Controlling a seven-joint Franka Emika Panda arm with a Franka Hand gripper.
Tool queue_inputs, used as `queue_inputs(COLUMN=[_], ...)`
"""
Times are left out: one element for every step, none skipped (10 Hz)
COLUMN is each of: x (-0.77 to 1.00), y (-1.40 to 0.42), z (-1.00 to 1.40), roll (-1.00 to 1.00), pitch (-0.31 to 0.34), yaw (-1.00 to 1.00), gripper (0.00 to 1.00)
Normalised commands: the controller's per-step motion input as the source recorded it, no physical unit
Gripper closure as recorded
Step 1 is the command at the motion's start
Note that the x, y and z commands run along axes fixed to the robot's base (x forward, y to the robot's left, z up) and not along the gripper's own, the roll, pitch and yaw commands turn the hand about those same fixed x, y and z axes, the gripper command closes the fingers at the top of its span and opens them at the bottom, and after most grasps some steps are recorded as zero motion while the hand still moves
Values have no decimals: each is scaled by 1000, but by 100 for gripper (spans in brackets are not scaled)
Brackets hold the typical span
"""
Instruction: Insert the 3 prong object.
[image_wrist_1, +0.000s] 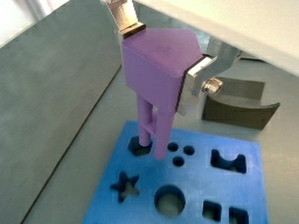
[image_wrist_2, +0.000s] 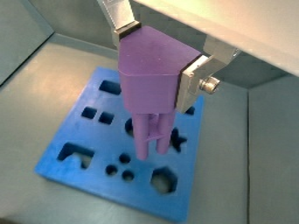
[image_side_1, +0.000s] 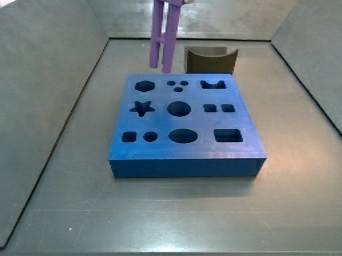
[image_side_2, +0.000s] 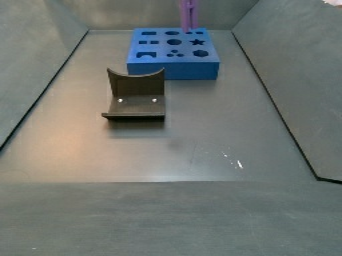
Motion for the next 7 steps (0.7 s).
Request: queue_inputs(x=[129,251,291,229,243,171,229], y=[500,194,114,111,66,86,51], z=[-106,-94,-177,-357,-389,-337,-309], roll=[-130,-104,-61,-47,-23,0,0], pitch=[0,0,-4,-99,-84,-31,-20], yaw=[-417,-737,-863,-811,-791,-854,-677], gripper=[100,100,100,100,100,100,100])
